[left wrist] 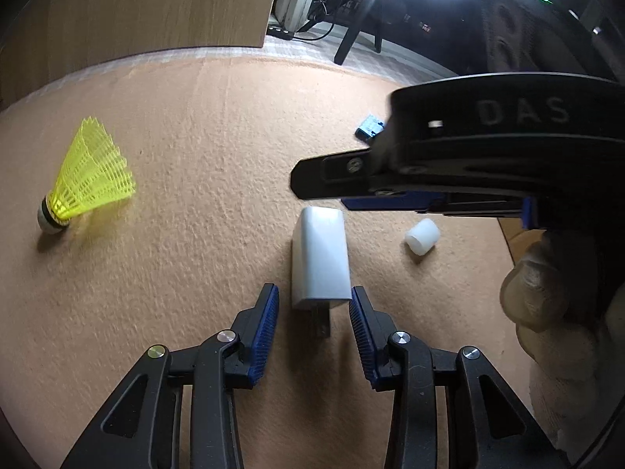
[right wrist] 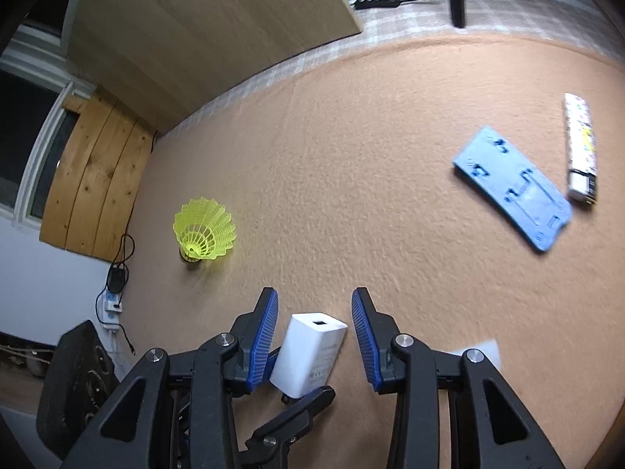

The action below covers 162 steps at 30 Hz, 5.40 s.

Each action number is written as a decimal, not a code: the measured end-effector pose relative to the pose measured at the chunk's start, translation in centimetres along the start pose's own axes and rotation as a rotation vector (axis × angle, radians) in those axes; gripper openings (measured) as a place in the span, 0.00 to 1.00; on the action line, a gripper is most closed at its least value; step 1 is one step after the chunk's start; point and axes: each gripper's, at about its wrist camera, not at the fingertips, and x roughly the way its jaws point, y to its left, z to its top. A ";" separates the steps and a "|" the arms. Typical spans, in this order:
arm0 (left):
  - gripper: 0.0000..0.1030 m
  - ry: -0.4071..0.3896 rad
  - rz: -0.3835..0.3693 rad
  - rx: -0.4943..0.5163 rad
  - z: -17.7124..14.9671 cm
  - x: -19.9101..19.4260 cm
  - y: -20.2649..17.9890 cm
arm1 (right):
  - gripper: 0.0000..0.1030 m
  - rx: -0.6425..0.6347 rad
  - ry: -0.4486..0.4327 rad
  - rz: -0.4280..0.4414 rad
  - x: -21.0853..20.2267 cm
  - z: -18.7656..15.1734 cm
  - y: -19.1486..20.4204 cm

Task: Organize objects
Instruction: 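Close the right tool's fingers on the white USB charger, then carry the charger with the right tool into the box and release it, then move the right tool to the yellow shuttlecock and grasp its cork base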

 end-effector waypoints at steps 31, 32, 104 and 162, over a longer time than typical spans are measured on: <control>0.25 -0.048 -0.113 0.209 4.4 -1.0 -13.0 | 0.31 0.011 -0.140 -0.096 -13.1 -1.9 -5.2; 0.25 -0.049 -0.123 0.225 4.8 -0.8 -14.2 | 0.31 0.021 -0.154 -0.101 -14.0 -1.9 -5.9; 0.53 -0.100 0.079 0.022 8.0 -5.7 0.9 | 0.44 0.044 -0.275 -0.151 -15.8 -3.4 -4.3; 0.42 0.021 0.035 -0.063 -3.1 -8.0 16.5 | 0.48 -0.091 0.066 0.167 1.7 -4.1 12.9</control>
